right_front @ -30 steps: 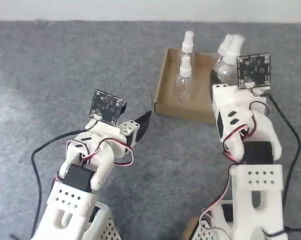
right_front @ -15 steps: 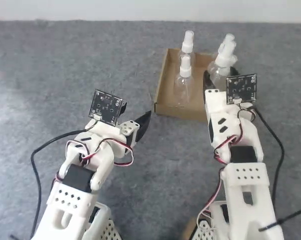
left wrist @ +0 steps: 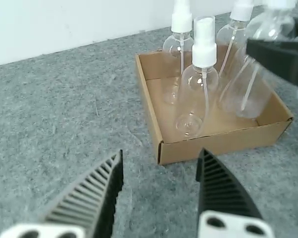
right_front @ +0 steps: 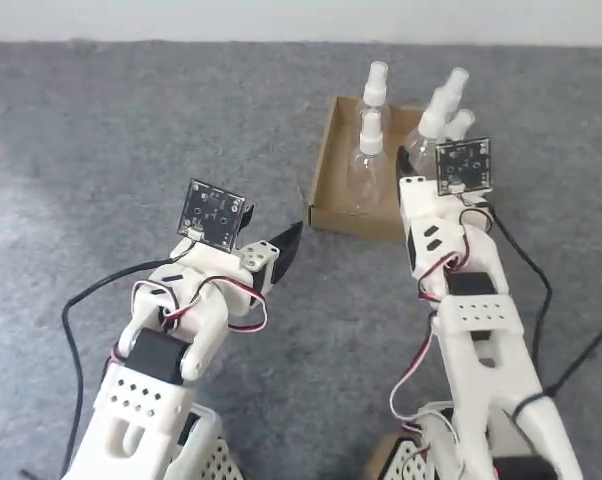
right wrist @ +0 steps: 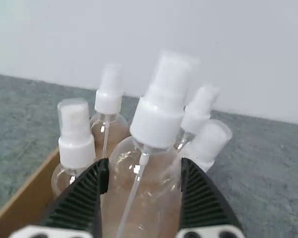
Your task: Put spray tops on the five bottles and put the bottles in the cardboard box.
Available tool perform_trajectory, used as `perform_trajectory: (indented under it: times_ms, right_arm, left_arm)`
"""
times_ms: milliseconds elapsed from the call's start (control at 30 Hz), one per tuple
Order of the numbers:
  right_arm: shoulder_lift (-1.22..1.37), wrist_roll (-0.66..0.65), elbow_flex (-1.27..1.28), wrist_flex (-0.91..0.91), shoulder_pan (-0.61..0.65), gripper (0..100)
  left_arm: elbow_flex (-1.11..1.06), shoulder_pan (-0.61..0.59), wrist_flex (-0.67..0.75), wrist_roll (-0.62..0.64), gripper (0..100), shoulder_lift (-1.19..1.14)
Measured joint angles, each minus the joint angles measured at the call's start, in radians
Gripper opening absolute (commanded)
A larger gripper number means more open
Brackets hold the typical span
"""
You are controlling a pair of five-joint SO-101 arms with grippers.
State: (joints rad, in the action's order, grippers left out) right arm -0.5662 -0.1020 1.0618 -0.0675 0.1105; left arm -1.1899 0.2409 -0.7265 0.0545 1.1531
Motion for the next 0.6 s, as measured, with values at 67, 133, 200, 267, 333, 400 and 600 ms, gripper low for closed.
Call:
perform_trajectory:
  times_ms: [67, 133, 200, 267, 333, 400, 600]
  right_arm:
    - [0.038, 0.0, 0.0, -0.035, 0.008, 0.6]
    - [0.068, 0.0, 0.0, -0.072, 0.006, 0.6]
    - [0.087, 0.0, 0.0, -0.094, 0.003, 0.6]
    - [0.106, 0.0, 0.0, -0.103, 0.005, 0.6]
    - [0.123, 0.0, 0.0, -0.109, 0.008, 0.6]
    - [0.141, 0.0, 0.0, -0.109, 0.008, 0.6]
    - [0.206, 0.0, 0.0, -0.109, 0.008, 0.6]
  left_arm:
    - [0.0, 0.0, 0.0, 0.0, 23, 0.0]
    - [0.0, 0.0, 0.0, 0.0, 23, 0.0]
    - [0.0, 0.0, 0.0, 0.0, 23, 0.0]
    - [0.0, 0.0, 0.0, 0.0, 23, 0.0]
    - [0.0, 0.0, 0.0, 0.0, 23, 0.0]
    - [0.0, 0.0, 0.0, 0.0, 23, 0.0]
    - [0.0, 0.0, 0.0, 0.0, 23, 0.0]
